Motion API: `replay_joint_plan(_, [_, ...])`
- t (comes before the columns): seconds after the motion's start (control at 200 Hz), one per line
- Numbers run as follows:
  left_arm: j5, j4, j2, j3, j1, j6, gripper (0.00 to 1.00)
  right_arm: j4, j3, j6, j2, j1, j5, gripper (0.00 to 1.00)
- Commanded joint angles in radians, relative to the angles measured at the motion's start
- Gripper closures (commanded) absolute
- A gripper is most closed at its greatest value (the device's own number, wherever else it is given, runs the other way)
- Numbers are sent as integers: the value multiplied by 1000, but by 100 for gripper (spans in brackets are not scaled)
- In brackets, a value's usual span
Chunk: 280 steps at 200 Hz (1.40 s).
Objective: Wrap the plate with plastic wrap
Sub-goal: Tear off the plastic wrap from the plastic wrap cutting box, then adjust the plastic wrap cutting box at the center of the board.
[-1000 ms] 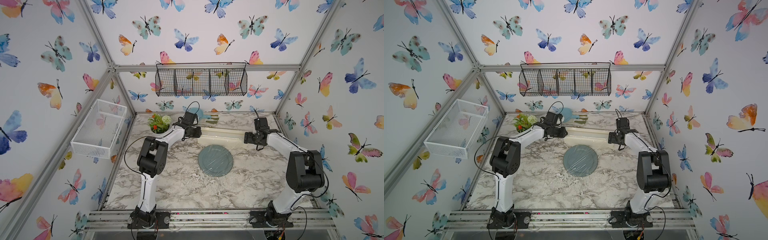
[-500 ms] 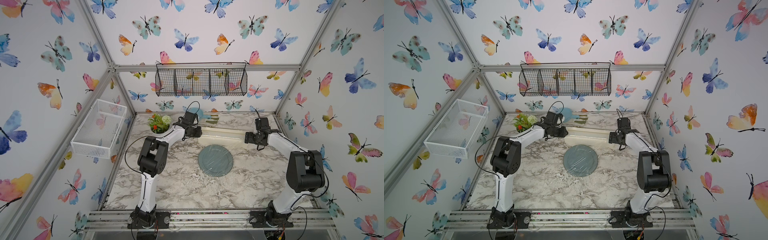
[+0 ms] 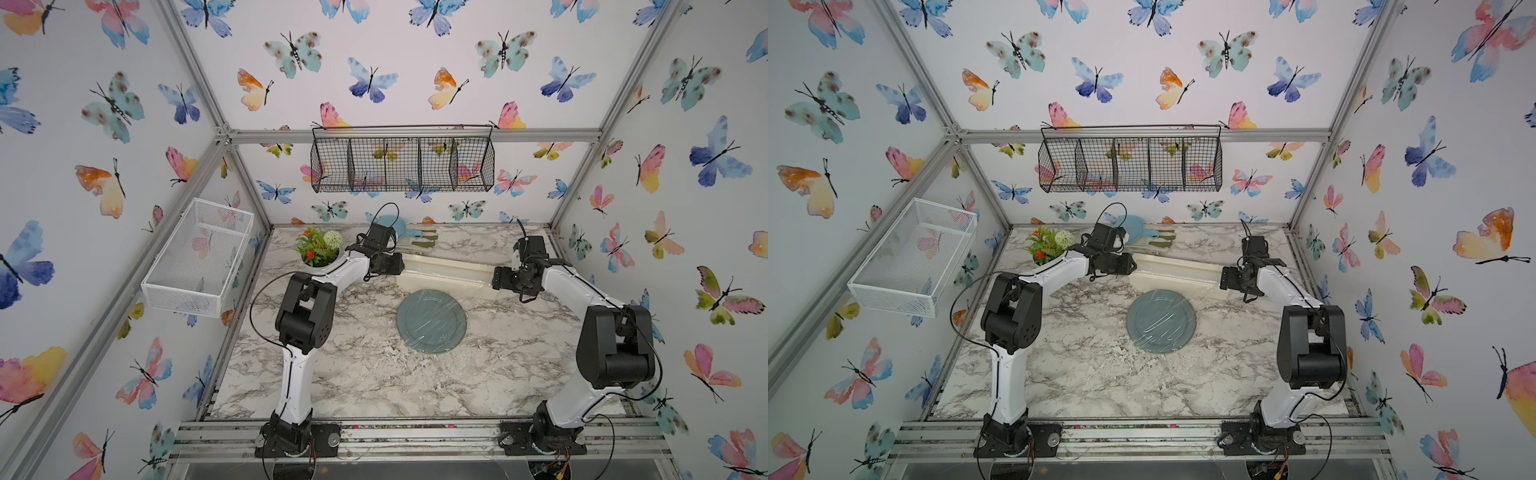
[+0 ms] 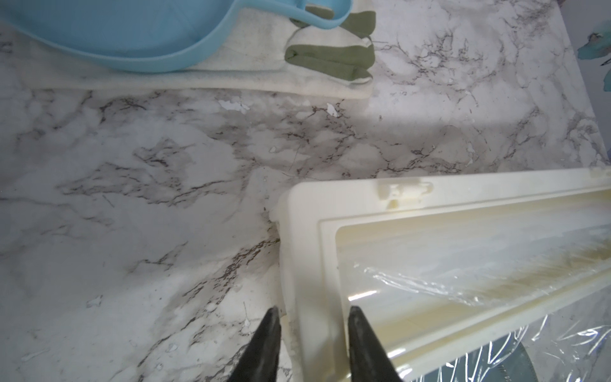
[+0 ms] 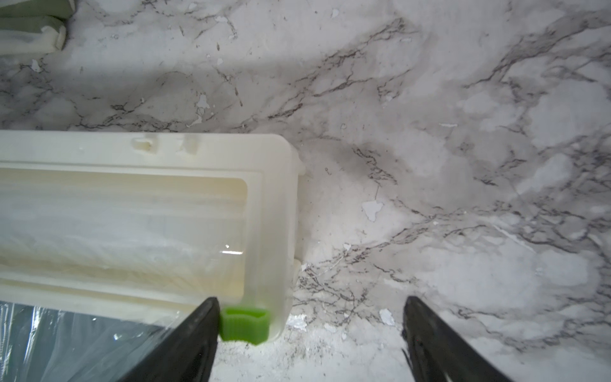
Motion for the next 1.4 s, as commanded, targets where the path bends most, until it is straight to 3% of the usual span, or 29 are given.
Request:
replay_joint_plan(0.0, [-72,-160,-1,-38,30,0,53,-84,66,8,-50,-32,9,13])
replay_joint_plan(0.31, [-35,-171,-105,54,6,-6,49,-127,88,-7,-25,-32,40,13])
replay_joint_plan(0.445, [-7,-172,-118,112,-38,-10,48,-7,-38,47,-155,-32,-213,13])
replay_joint_plan(0.596, [69,-139,-75,198,-122,-22,44,320,-365,177,-310,-31,-528,19])
replay_joint_plan(0.661, [89,-118,-42,223,-152,-27,44,524,-512,270,-350,-28,-619,22])
replay_joint_plan(0.756, [118,-94,-4,231,-162,-48,44,684,-619,324,-338,-22,-675,22])
replay_joint_plan(1.041, [152,-42,68,221,-164,-48,43,934,-626,405,-196,-18,-707,23])
replay_joint_plan(1.396, [118,-34,120,218,-165,-30,43,1033,-449,433,76,-17,-715,37])
